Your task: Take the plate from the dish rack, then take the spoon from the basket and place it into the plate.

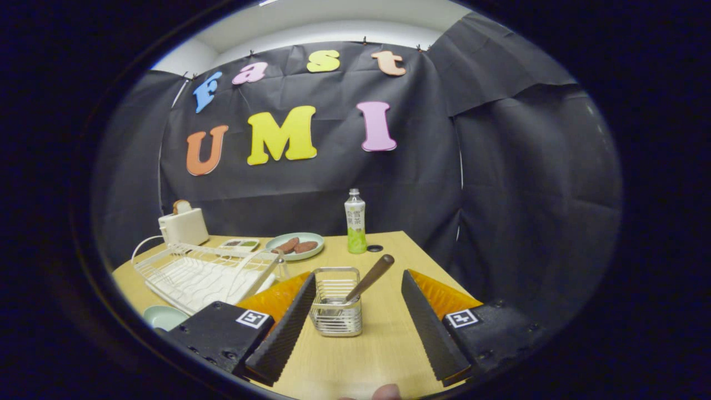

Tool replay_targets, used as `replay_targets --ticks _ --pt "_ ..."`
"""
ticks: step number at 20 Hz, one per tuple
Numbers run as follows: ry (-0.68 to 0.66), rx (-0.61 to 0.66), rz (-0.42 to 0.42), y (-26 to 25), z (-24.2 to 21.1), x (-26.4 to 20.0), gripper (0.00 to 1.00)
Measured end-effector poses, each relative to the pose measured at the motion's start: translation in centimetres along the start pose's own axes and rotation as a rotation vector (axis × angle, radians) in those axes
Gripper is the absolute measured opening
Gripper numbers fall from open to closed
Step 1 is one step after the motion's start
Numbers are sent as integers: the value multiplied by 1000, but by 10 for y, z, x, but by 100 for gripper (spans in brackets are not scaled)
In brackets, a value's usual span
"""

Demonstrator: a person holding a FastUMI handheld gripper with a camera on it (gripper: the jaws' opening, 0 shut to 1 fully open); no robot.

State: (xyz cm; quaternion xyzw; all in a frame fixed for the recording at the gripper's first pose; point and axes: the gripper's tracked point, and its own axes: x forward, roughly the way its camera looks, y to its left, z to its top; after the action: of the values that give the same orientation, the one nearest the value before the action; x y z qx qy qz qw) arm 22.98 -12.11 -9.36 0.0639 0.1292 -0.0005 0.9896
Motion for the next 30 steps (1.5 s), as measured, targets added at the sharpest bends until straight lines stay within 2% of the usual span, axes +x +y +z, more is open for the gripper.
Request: replay_targets --ticks 2,4,7,12,14,17,20,24,27,30 --pt "12 10 7 -4 -2 19 100" --pt "26 34 15 -3 -5 33 94" --pt "48 41 38 5 -9 39 73" --pt "65 22 65 19 -7 43 48" --pt "82 45 116 28 -3 38 29" --pt "104 81 152 41 0 37 15" --pt "102 66 147 43 10 32 9" --pt "50 34 114 47 47 22 8" --pt "-23 -17 79 46 83 1 8" --pt "-70 -27 85 58 114 -29 8"
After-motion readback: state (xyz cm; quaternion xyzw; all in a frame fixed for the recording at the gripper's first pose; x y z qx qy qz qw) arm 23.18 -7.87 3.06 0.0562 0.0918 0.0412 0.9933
